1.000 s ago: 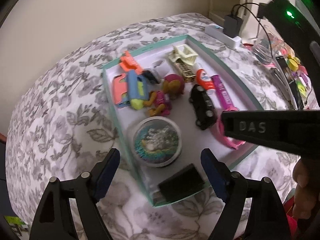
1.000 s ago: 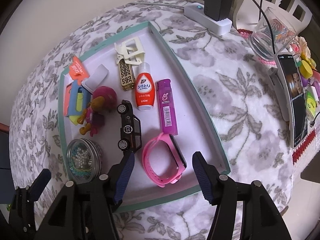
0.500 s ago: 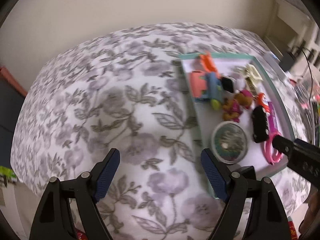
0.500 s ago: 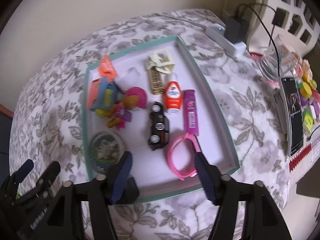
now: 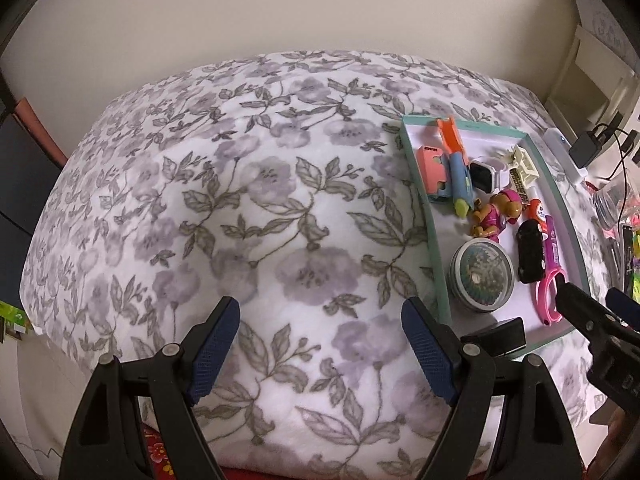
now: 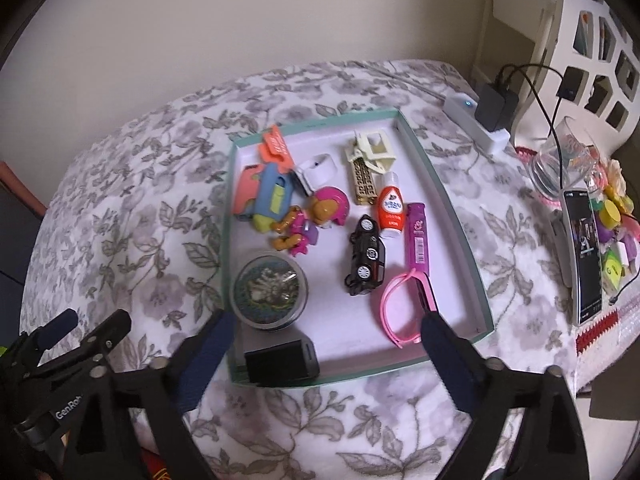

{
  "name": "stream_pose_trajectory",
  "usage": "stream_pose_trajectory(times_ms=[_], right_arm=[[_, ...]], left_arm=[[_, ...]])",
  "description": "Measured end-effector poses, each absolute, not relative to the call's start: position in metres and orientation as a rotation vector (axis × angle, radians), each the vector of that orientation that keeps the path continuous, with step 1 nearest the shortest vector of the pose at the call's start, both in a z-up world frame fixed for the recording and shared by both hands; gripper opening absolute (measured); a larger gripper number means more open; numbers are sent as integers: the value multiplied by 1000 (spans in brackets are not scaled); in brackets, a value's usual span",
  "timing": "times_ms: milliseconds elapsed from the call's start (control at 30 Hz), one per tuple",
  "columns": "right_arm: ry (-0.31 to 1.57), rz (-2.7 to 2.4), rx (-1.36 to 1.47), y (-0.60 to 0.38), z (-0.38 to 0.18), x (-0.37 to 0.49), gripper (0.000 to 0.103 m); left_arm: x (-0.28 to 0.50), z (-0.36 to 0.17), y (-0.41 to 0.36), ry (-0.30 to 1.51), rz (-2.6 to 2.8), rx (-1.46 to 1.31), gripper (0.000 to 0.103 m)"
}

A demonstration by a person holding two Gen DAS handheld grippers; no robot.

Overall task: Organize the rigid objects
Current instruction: 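Release the plug at the tray rim with the left tool and withdraw both tools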

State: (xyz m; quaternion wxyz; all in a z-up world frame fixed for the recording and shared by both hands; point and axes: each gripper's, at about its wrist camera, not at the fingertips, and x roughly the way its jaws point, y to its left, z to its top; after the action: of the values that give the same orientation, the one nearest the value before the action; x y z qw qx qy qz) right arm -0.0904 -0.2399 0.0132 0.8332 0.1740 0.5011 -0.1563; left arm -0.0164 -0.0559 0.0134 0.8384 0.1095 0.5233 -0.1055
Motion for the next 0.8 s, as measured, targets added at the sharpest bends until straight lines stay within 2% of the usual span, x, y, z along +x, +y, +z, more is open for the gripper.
stream_pose_trajectory(times_ms=[233,300,333,800], right_arm=[[1024,-319,361,-230,21,-101,103],[1015,-314,355,-227,23,-103,103],[1012,-313,351,-225,24,-104,103],[987,-304,314,-214,30,-110,103]], left_arm=[[-22,22,-40,1075,-193,203,85],[-23,24,-35,1064,-181,190,89],[-23,26,-32,1057,-175,183,95],[-27,33,-17,1030,-150,149,95]])
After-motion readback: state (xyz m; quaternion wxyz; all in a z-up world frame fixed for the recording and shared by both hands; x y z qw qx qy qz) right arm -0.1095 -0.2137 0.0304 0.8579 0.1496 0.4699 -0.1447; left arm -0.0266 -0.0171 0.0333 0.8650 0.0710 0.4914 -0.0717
